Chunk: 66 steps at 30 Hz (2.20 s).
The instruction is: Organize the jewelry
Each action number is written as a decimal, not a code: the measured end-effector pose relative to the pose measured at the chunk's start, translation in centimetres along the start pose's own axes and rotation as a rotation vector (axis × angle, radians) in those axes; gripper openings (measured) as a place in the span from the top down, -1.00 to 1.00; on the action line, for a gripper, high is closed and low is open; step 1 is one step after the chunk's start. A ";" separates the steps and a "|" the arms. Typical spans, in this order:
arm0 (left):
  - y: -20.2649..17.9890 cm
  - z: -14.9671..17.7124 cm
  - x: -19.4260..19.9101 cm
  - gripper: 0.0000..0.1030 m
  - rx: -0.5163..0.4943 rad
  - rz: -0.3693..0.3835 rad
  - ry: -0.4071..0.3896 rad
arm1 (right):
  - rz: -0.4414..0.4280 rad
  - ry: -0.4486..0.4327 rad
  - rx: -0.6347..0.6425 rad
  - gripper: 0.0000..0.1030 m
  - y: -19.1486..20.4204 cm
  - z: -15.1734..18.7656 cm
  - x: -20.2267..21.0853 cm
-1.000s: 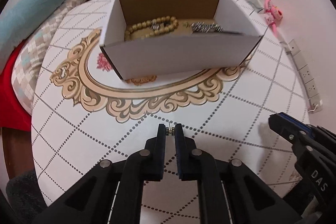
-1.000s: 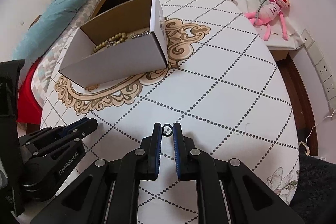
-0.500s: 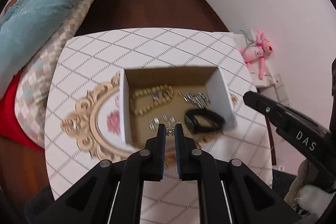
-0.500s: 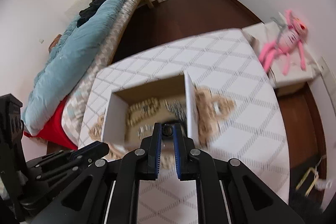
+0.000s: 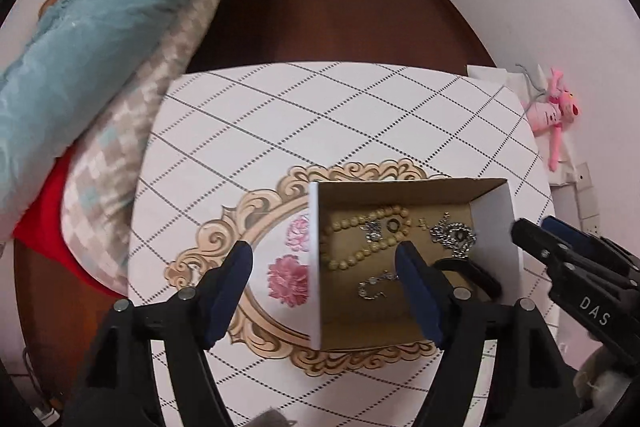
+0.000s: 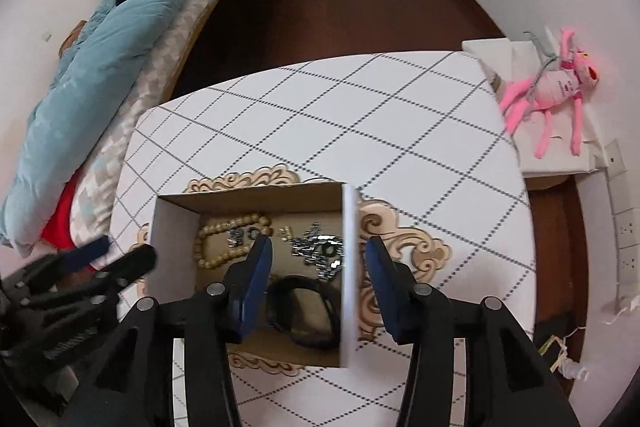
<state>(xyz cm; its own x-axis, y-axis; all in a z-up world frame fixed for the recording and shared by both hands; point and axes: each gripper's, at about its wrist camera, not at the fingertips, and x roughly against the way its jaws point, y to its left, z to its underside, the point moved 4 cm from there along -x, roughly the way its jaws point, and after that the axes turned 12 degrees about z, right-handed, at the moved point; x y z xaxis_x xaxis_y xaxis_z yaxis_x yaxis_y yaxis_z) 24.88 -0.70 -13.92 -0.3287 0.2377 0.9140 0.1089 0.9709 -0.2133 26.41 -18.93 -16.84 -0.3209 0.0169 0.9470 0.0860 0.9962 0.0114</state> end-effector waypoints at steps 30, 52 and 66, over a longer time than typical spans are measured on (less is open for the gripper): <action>0.4 5.6 3.4 -1.00 0.006 -0.071 -0.069 | 0.201 -0.083 0.062 -1.00 -0.3 6.1 4.0; -5.5 10.2 21.4 -1.00 -0.071 -0.017 -0.348 | 0.174 -0.407 -0.005 -1.00 -2.3 12.5 25.0; -5.6 12.6 25.1 -1.00 -0.058 0.021 -0.350 | 0.154 -0.487 -0.002 -1.00 -1.6 14.7 32.5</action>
<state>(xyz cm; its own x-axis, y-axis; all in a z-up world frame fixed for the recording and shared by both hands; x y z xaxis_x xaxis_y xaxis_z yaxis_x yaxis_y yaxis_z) 4.24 0.15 5.86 -0.6264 0.2627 0.7339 0.1685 0.9649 -0.2016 1.94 -18.71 9.13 -0.7064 0.2015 0.6785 0.1686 0.9789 -0.1151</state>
